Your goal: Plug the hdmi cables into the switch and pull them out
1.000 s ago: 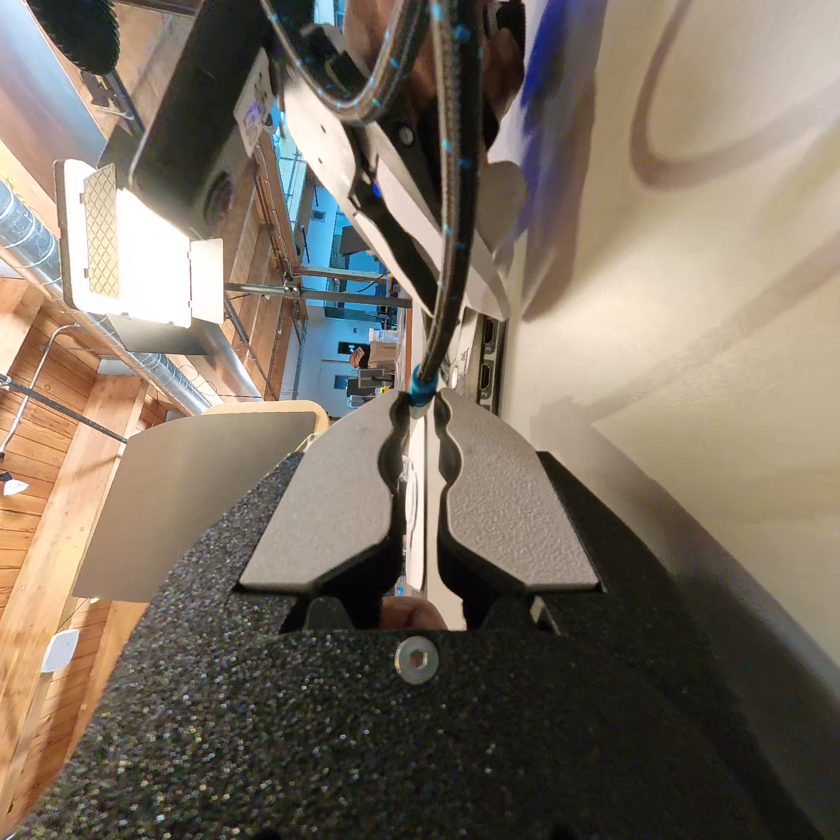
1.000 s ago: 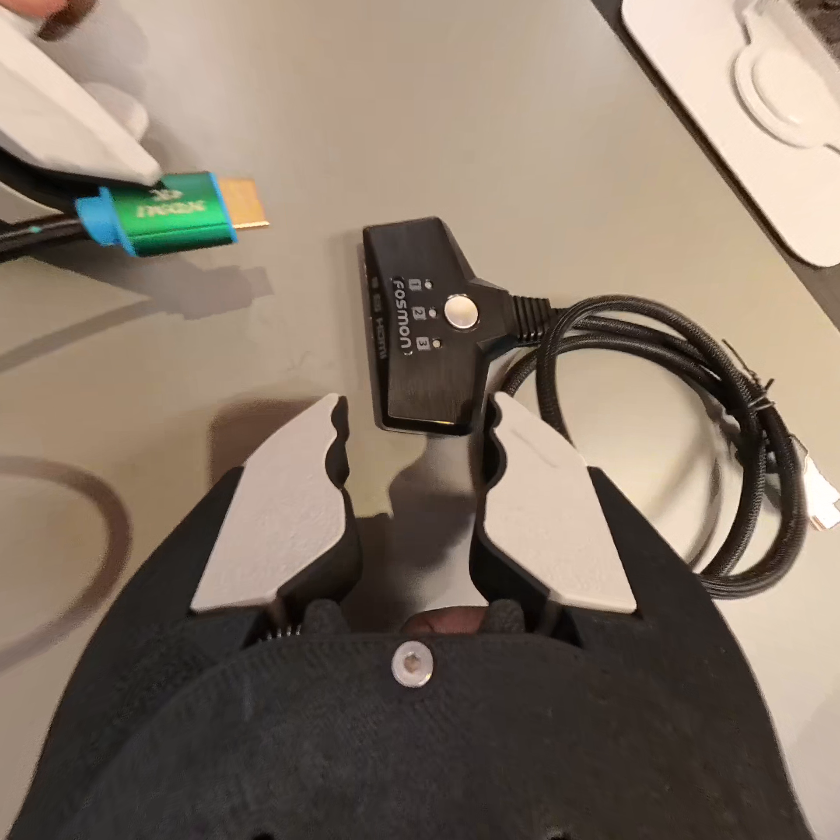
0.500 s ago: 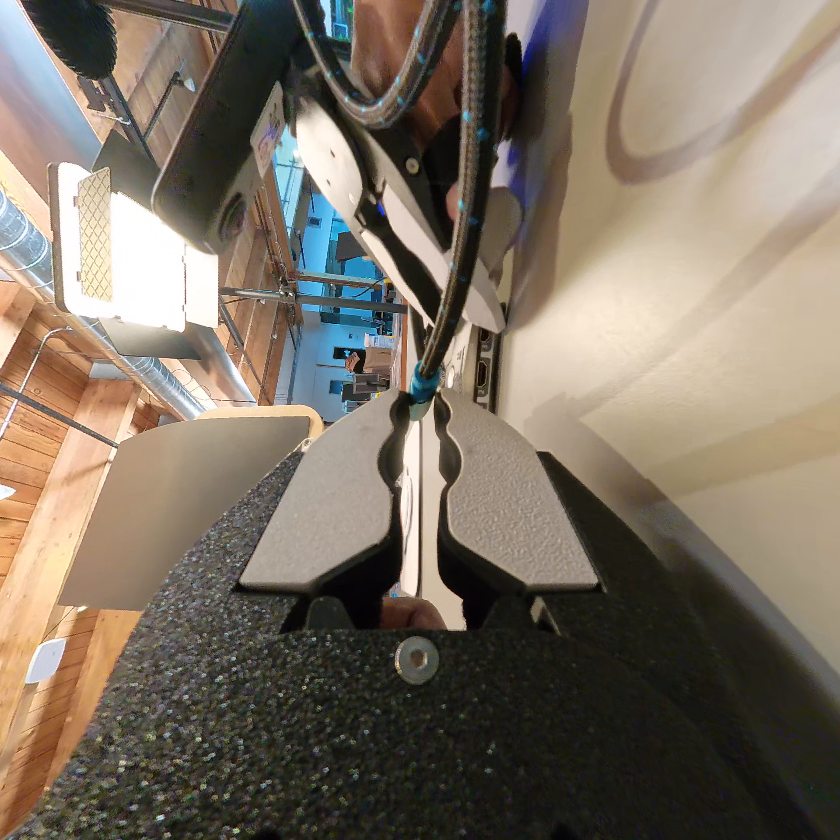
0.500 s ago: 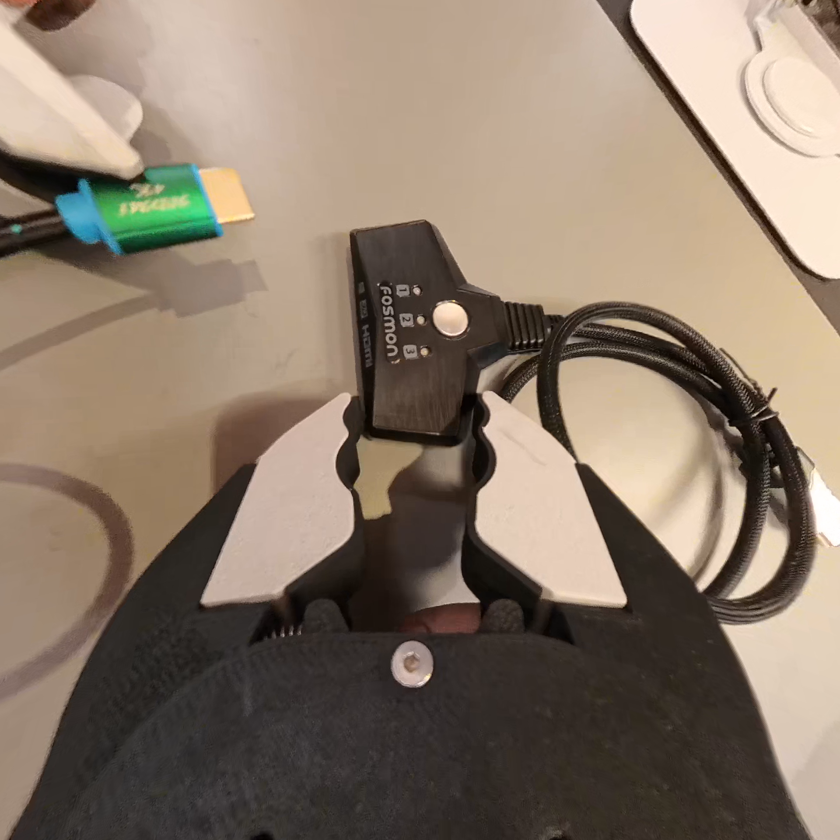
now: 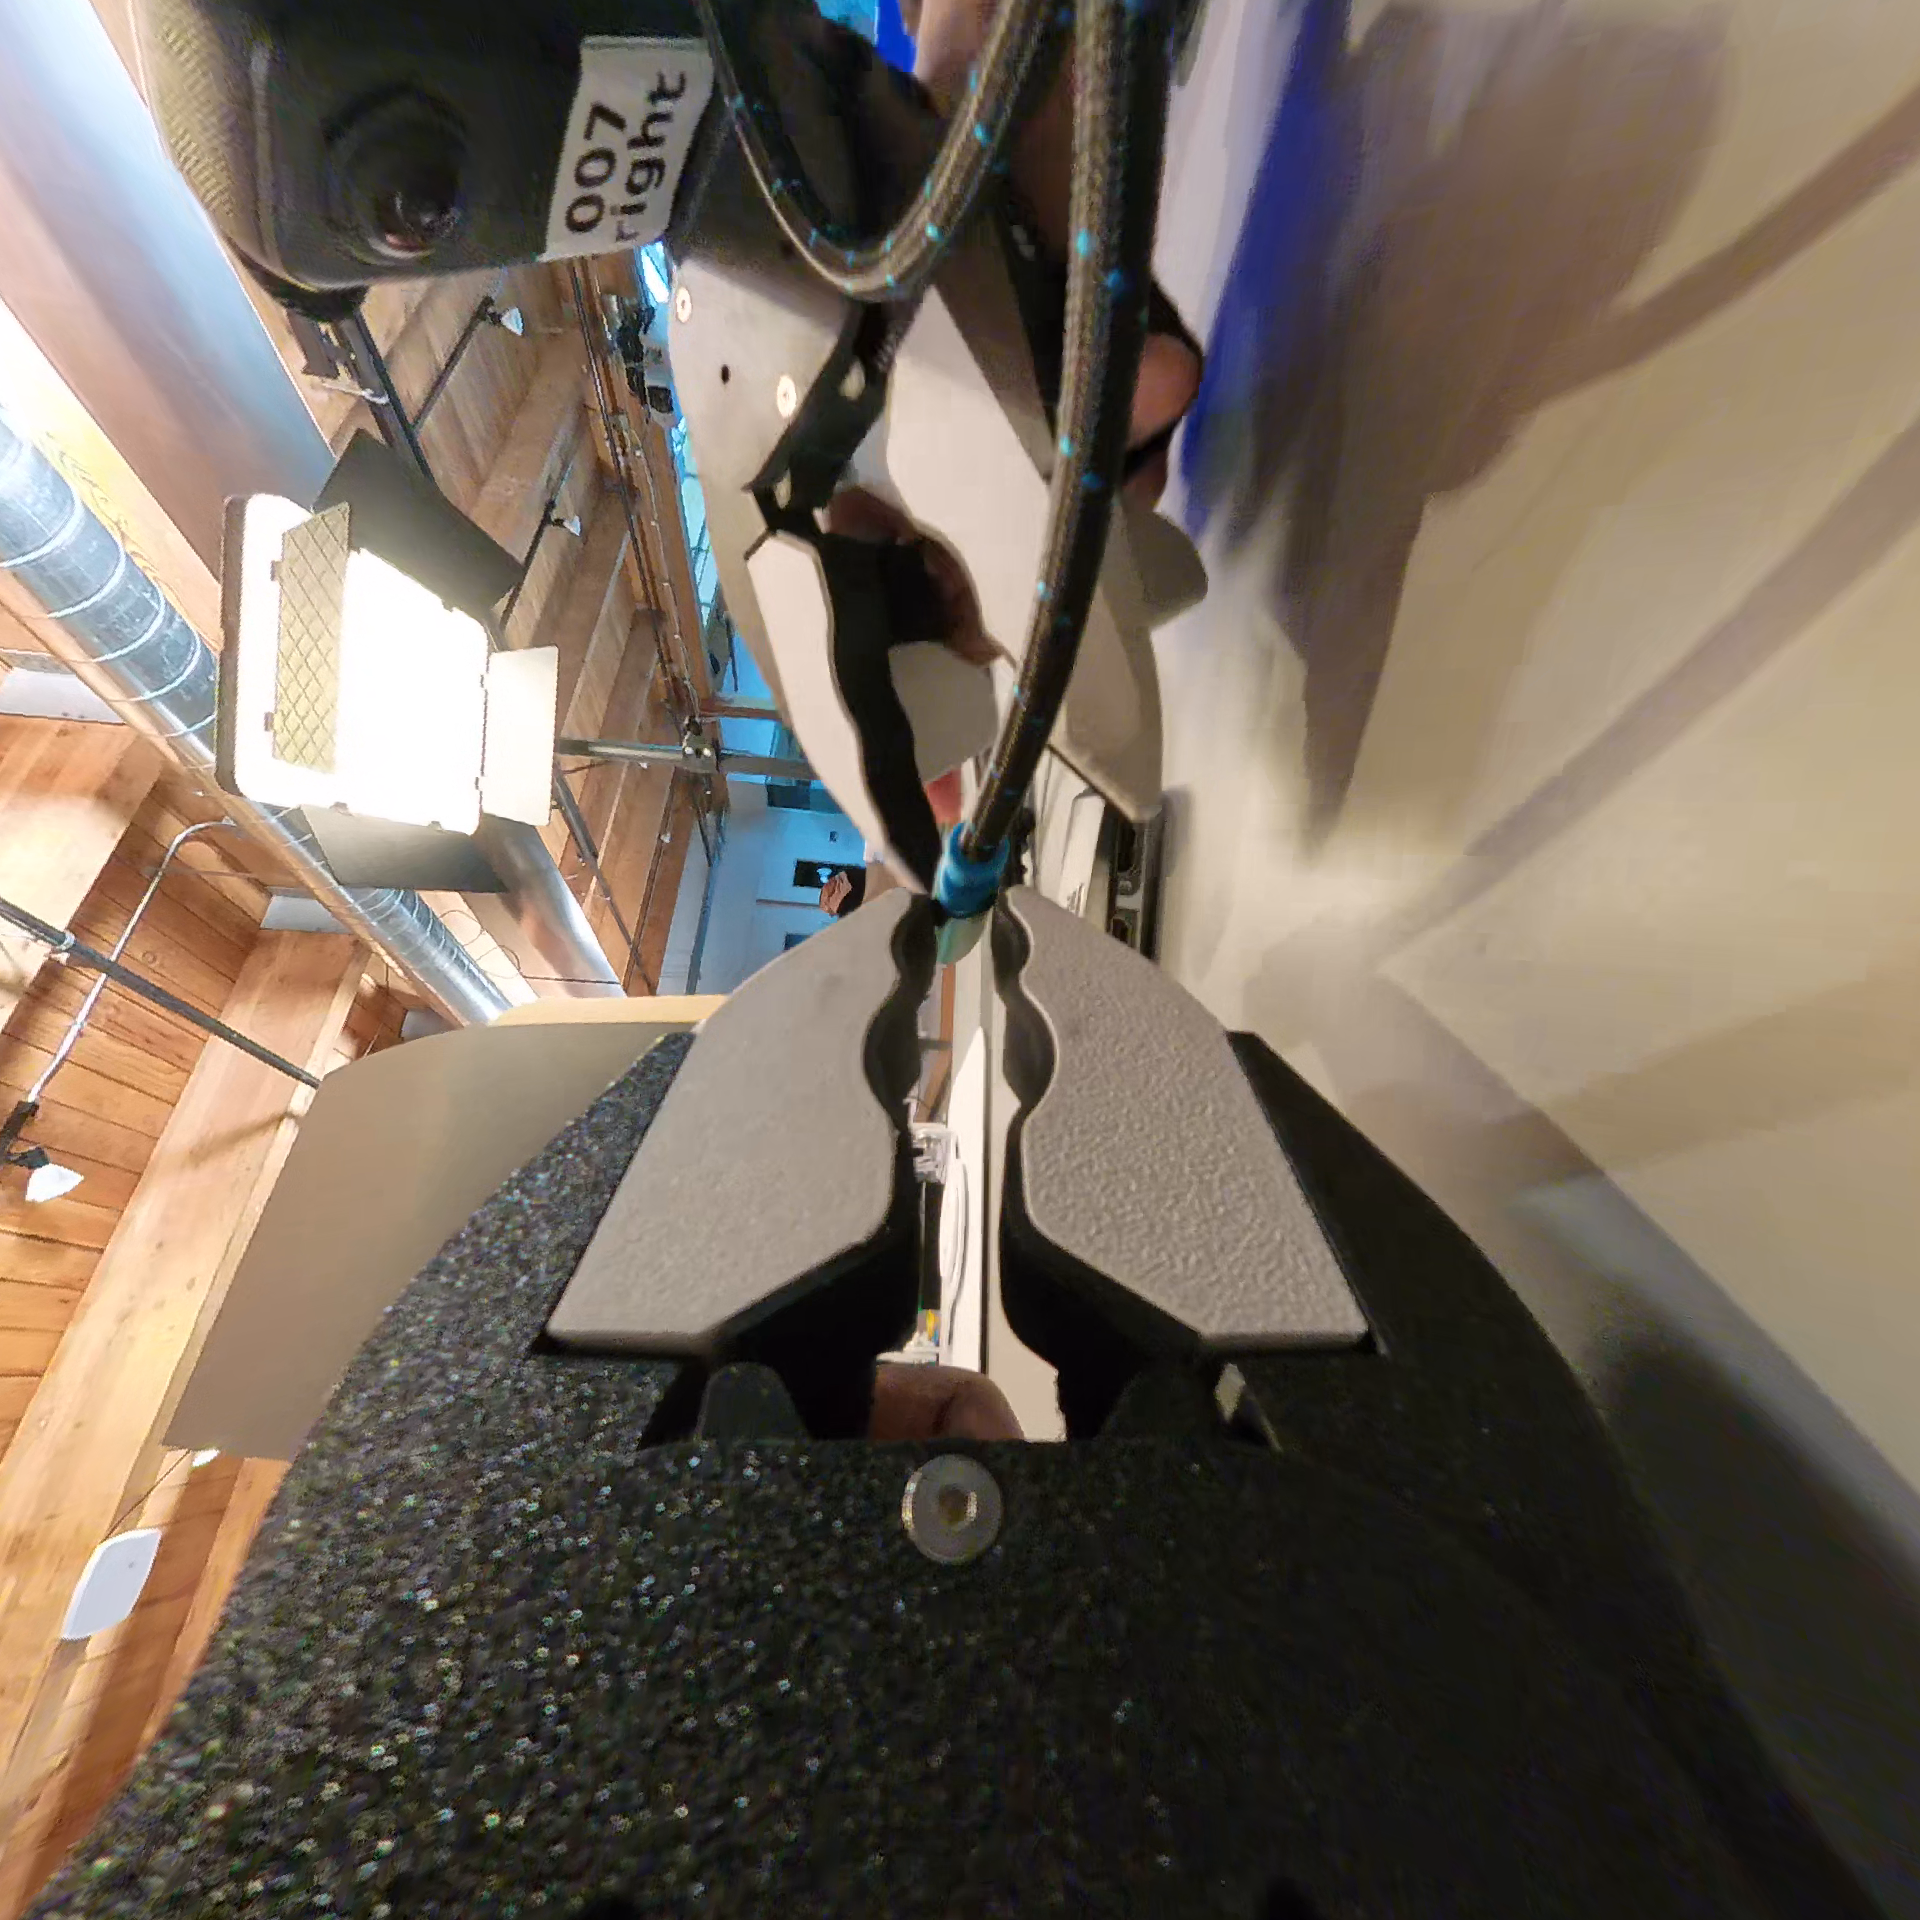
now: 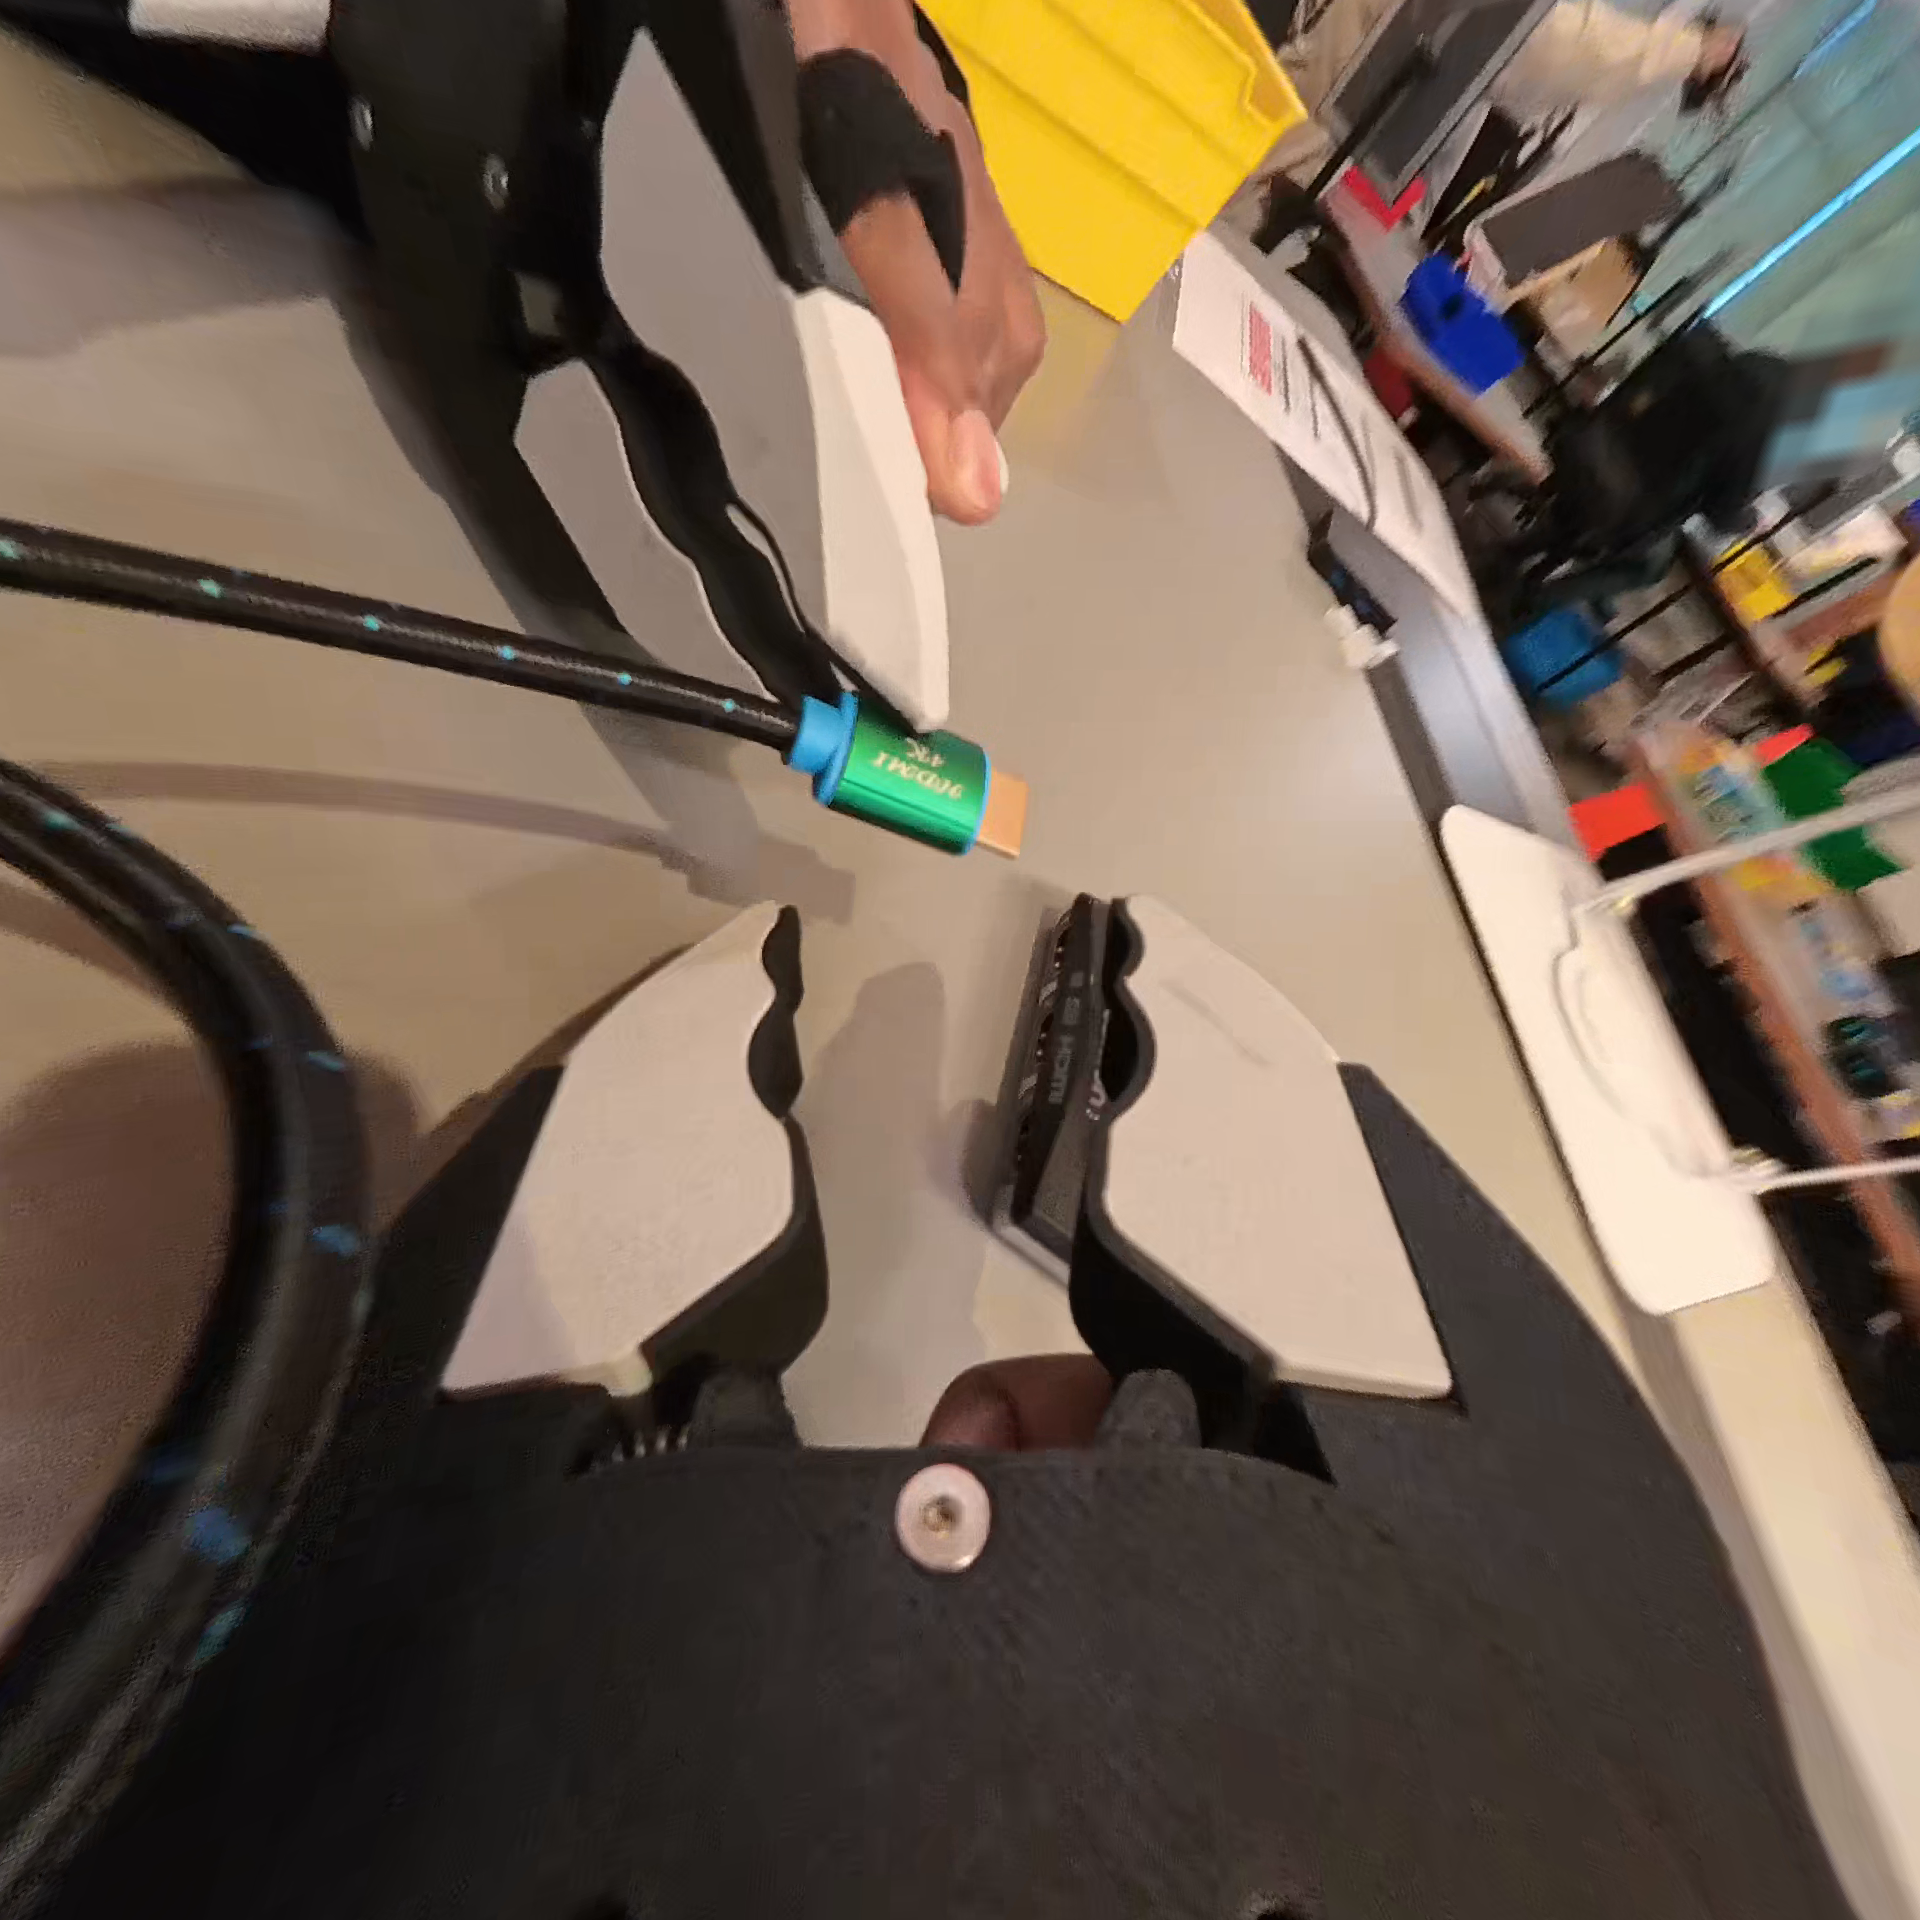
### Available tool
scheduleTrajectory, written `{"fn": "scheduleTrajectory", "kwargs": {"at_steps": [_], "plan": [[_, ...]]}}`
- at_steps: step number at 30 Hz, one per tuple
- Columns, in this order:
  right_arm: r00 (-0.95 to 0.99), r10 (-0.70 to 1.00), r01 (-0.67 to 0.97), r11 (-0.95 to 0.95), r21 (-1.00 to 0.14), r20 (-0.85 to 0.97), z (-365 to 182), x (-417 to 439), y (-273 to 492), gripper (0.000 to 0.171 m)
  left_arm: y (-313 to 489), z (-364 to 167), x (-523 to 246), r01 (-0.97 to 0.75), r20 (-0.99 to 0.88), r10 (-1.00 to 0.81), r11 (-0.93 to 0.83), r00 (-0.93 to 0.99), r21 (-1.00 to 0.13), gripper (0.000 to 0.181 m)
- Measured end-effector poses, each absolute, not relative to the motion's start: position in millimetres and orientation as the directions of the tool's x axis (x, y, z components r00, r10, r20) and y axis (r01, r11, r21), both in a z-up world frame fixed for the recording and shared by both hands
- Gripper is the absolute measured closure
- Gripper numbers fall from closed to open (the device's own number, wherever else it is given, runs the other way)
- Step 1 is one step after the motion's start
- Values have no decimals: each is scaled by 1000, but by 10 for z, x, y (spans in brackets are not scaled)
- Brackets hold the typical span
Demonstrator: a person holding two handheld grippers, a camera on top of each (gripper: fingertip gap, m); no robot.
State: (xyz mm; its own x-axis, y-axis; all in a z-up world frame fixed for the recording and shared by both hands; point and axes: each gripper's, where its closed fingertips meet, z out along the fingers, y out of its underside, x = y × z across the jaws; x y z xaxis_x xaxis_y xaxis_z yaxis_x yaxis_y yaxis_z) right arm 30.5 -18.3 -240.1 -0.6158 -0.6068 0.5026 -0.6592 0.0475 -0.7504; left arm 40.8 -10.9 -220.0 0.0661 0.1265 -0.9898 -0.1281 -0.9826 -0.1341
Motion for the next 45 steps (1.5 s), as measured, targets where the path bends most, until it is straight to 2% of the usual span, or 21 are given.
{"fn": "scheduleTrajectory", "kwargs": {"at_steps": [5, 8, 13, 17, 22, 29, 35, 40, 45], "plan": [[-464, -585, -764, -115, -635, 665, -2419, 453, -198, 120, -4, -2257, 419, -167, -990, 104, -979, 97, -120, 171], [-430, -576, -785, -143, -603, 695, -2464, 508, -209, 137, 16, -2304, 414, -172, -989, 89, -979, 117, -108, 170], [-384, -522, -842, -142, -521, 762, -2513, 422, -242, 143, -23, -2322, 406, -153, -986, 104, -981, 130, -123, 166], [-421, -537, -830, -98, -550, 731, -2537, 379, -255, 145, -115, -2349, 408, -115, -990, 55, -991, 132, -71, 150], [-476, -577, -807, -14, -591, 664, -2565, 376, -279, 148, -67, -2373, 387, -110, -991, -51, -993, 121, 37, 151], [-431, -583, -858, 30, -512, 688, -2605, 393, -273, 149, -33, -2396, 341, -97, -985, -96, -992, 142, 83, 150], [-388, -592, -897, 67, -436, 706, -2624, 379, -263, 148, -16, -2466, 329, -93, -969, -143, -988, 200, 126, 158], [-346, -604, -925, 91, -369, 718, -2672, 353, -246, 148, -16, -2501, 313, -80, -963, -153, -987, 222, 138, 170], [-441, -594, -879, 133, -458, 673, -2652, 274, -258, 146, -72, -2473, 303, -53, -976, -62, -997, 207, 52, 170]]}}
